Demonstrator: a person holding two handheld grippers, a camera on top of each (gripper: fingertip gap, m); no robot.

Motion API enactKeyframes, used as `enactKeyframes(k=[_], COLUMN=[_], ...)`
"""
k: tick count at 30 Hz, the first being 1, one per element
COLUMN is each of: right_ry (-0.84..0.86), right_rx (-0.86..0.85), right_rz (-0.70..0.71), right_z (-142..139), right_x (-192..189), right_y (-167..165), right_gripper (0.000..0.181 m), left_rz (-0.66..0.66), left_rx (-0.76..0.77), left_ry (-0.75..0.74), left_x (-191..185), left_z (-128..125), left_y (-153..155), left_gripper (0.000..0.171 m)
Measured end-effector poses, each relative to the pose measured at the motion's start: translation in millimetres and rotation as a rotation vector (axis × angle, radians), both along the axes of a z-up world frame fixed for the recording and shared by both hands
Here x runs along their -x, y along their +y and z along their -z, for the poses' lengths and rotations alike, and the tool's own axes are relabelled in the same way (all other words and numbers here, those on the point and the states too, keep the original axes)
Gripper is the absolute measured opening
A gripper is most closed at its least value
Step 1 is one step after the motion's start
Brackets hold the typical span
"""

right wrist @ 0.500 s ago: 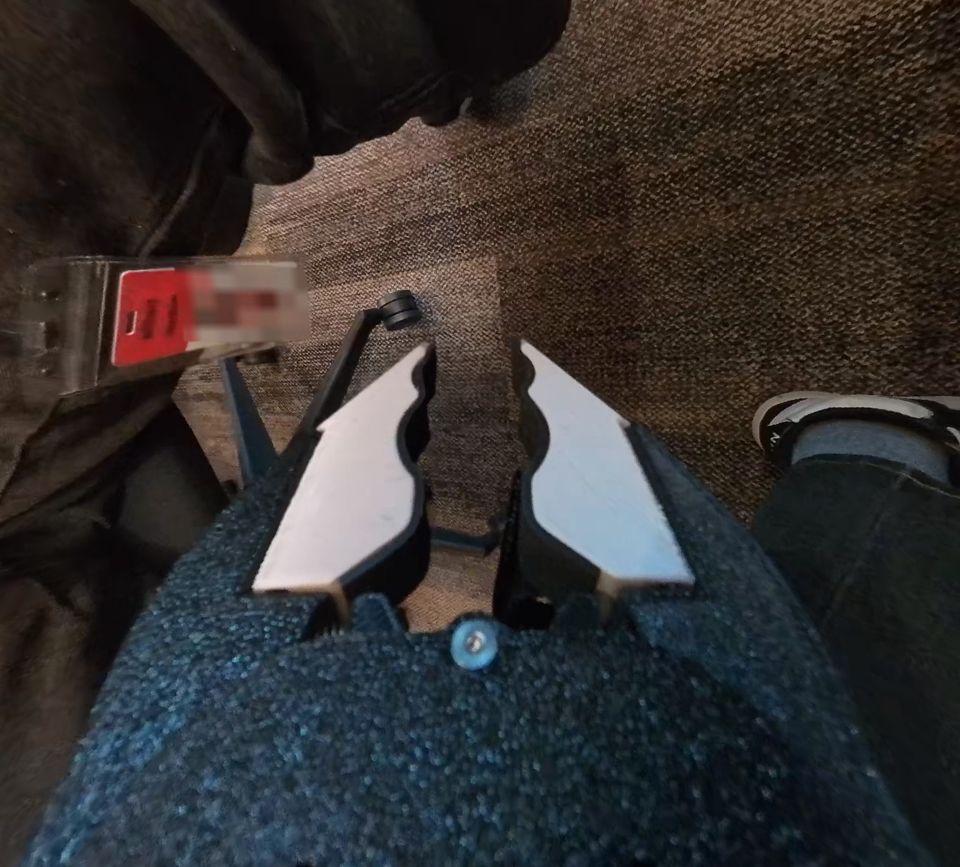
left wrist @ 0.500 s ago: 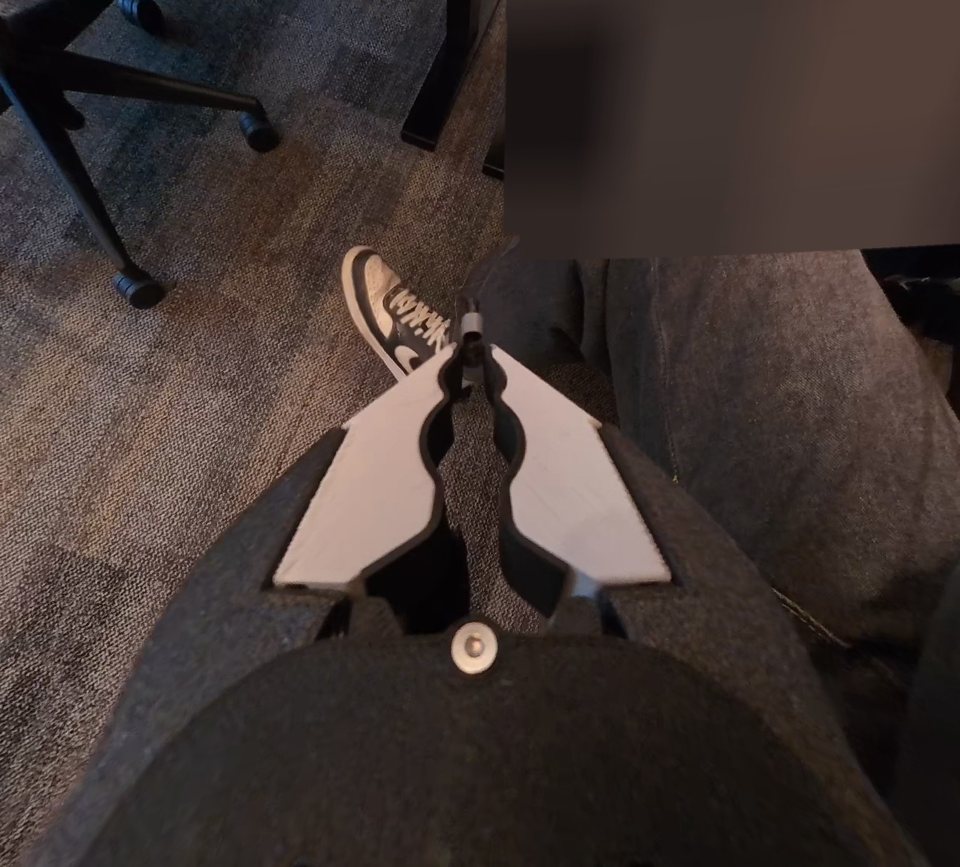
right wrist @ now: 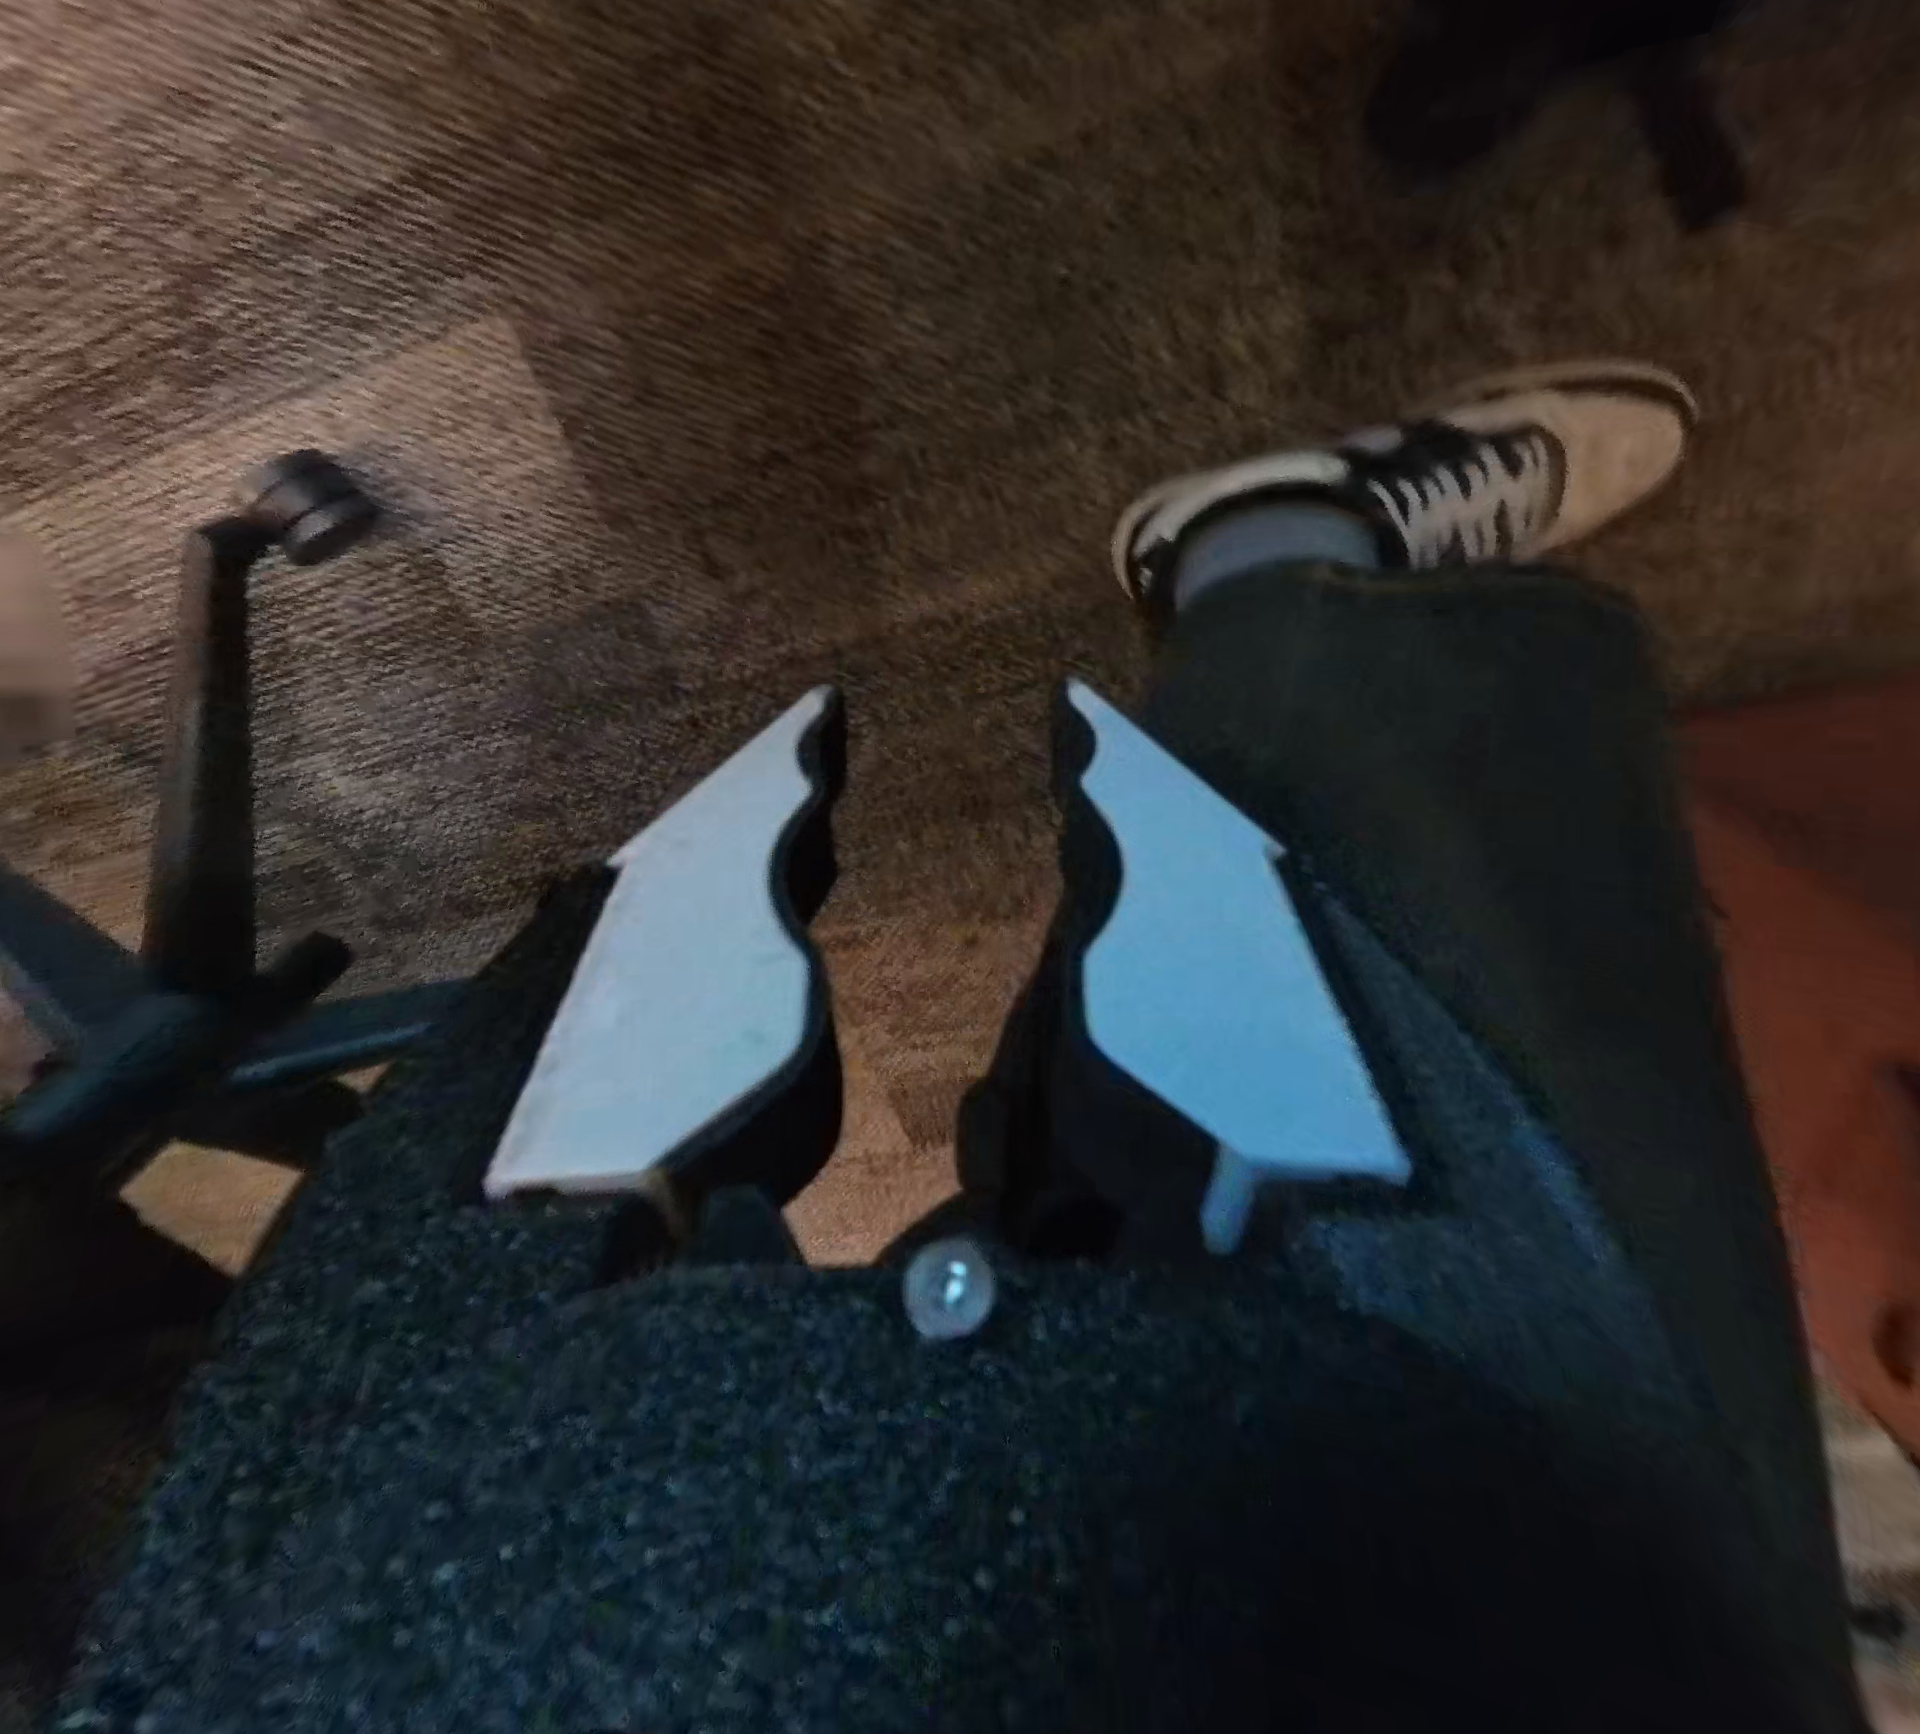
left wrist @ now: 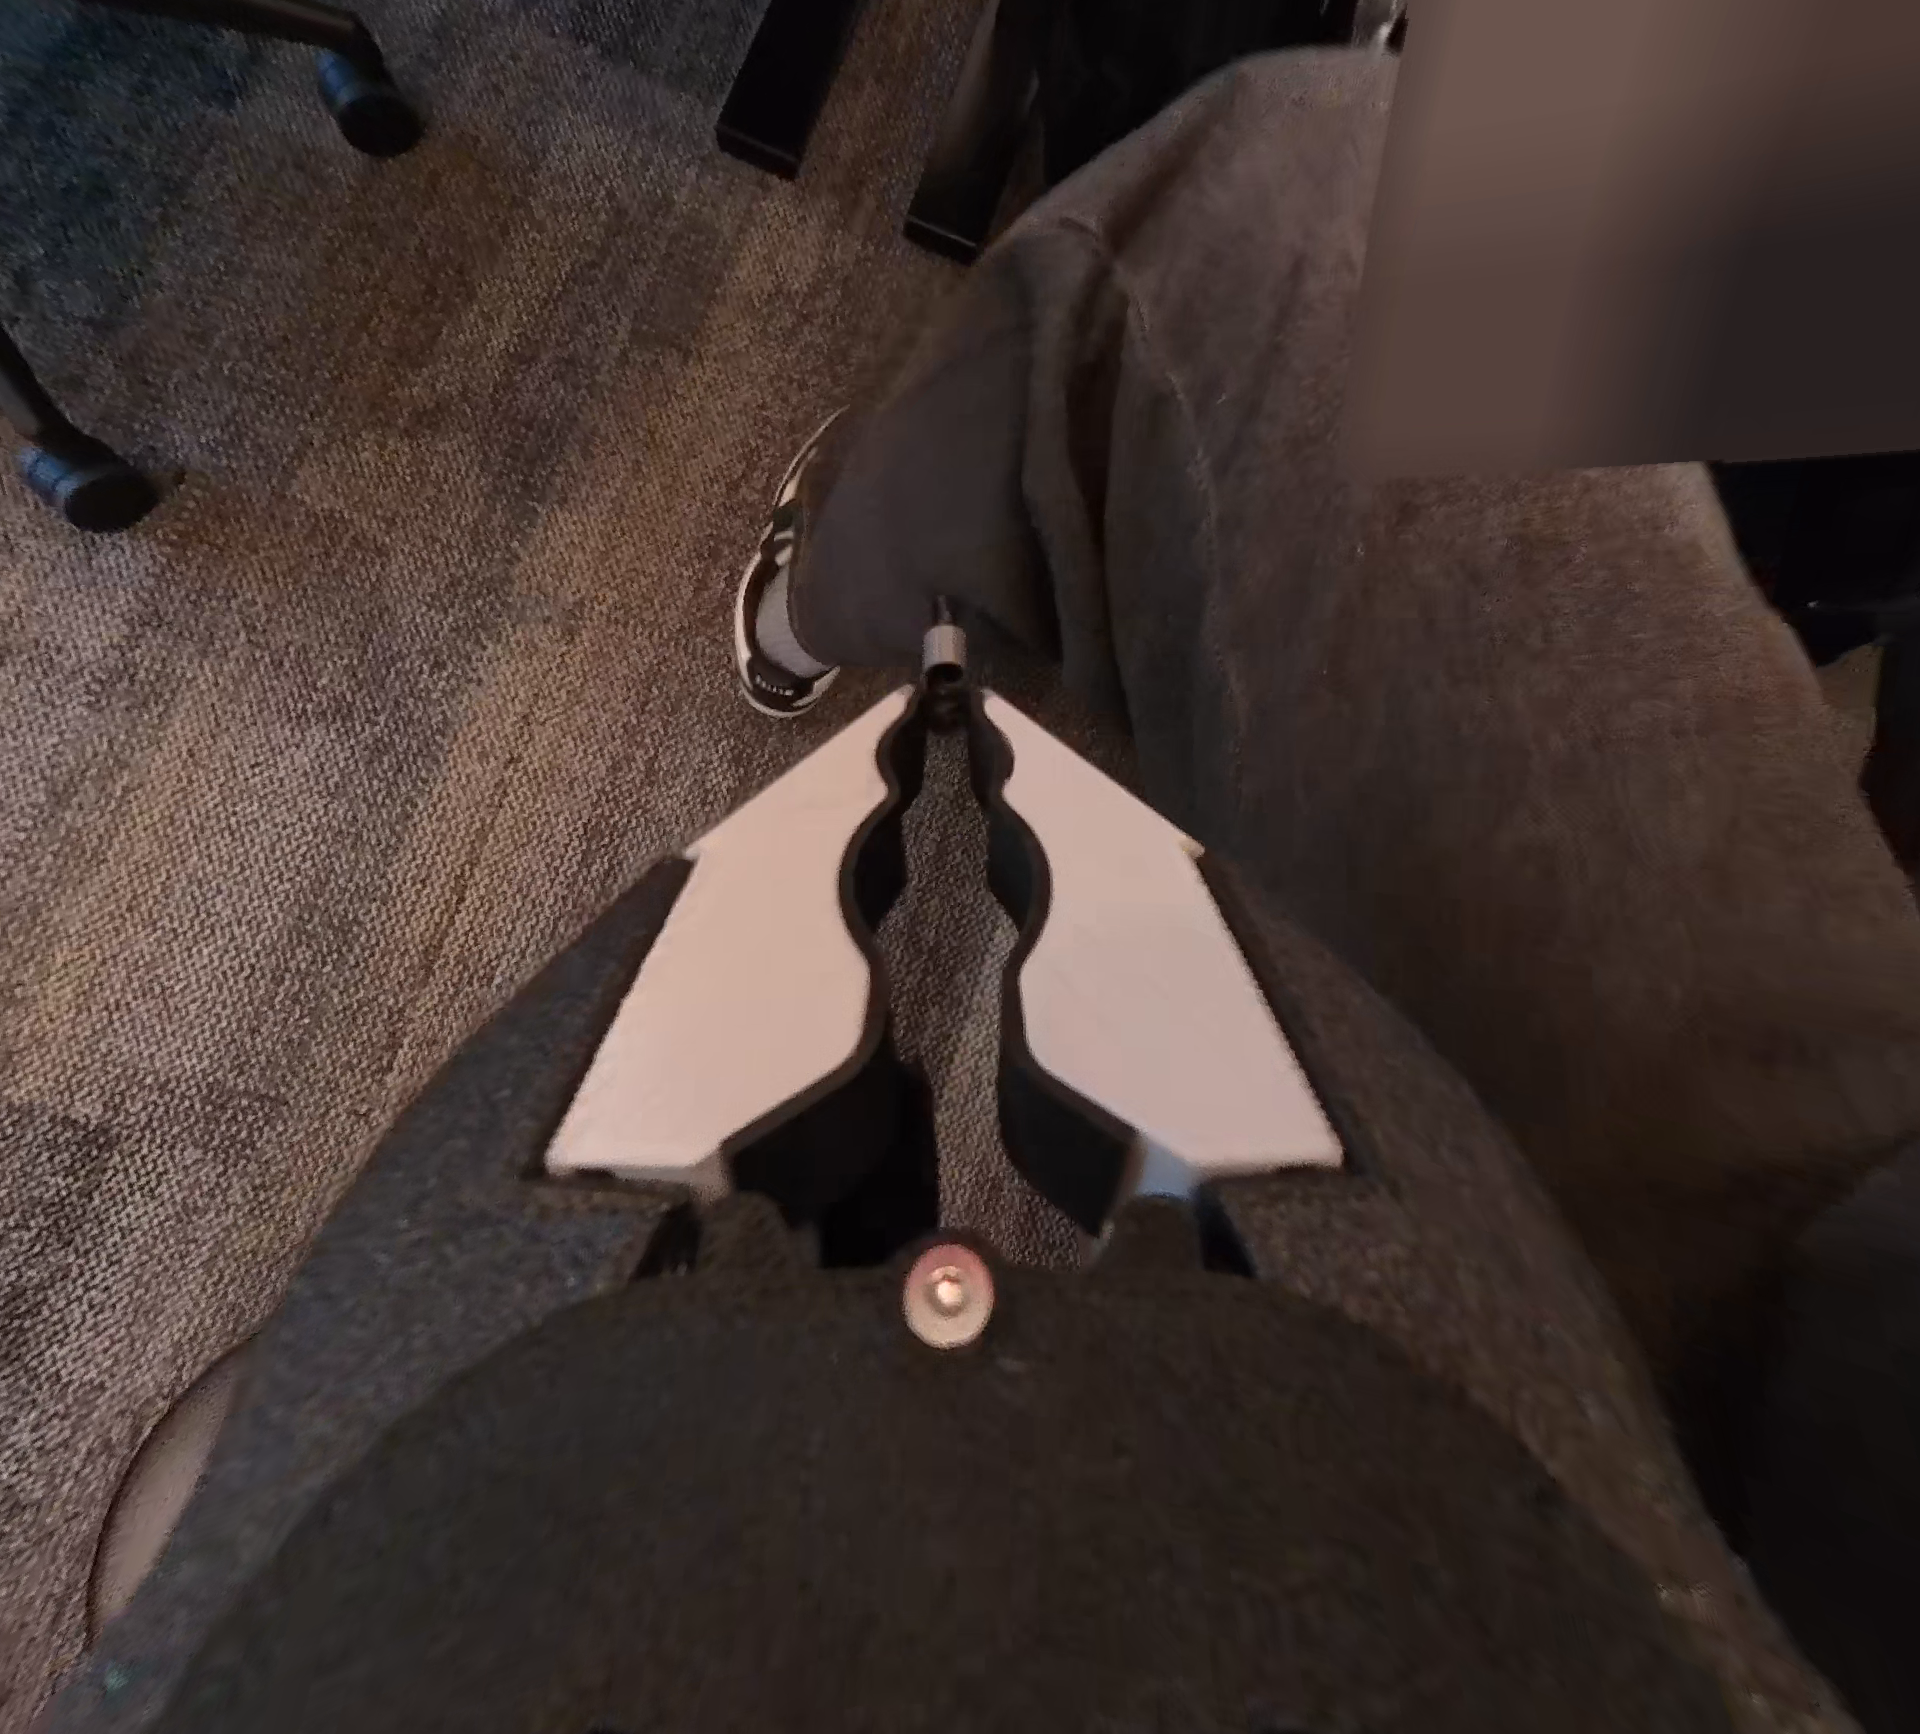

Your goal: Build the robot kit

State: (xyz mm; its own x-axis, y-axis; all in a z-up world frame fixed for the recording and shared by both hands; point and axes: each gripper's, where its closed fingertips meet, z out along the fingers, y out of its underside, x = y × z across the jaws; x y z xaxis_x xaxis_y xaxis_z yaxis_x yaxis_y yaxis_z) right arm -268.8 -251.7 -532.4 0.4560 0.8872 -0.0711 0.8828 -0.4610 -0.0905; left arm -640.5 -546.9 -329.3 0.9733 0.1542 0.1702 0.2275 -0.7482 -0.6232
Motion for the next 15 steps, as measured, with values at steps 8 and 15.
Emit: enactKeyframes(k=[8,15], right_ry=[-0.005,0.057], right_rx=[-0.121,-0.17], right_rz=[0.166,0.206], right_z=[-10,-16], right_x=[-39,-48], right_y=[34,44], right_gripper=[0.064,0.075], left_rz=[-0.031,0.013], left_rx=[0.067,0.073], left_ry=[-0.033,-0.034], left_x=[9,0], left_z=[27,33], left_y=[-2,13], left_gripper=[0.007,0.007])
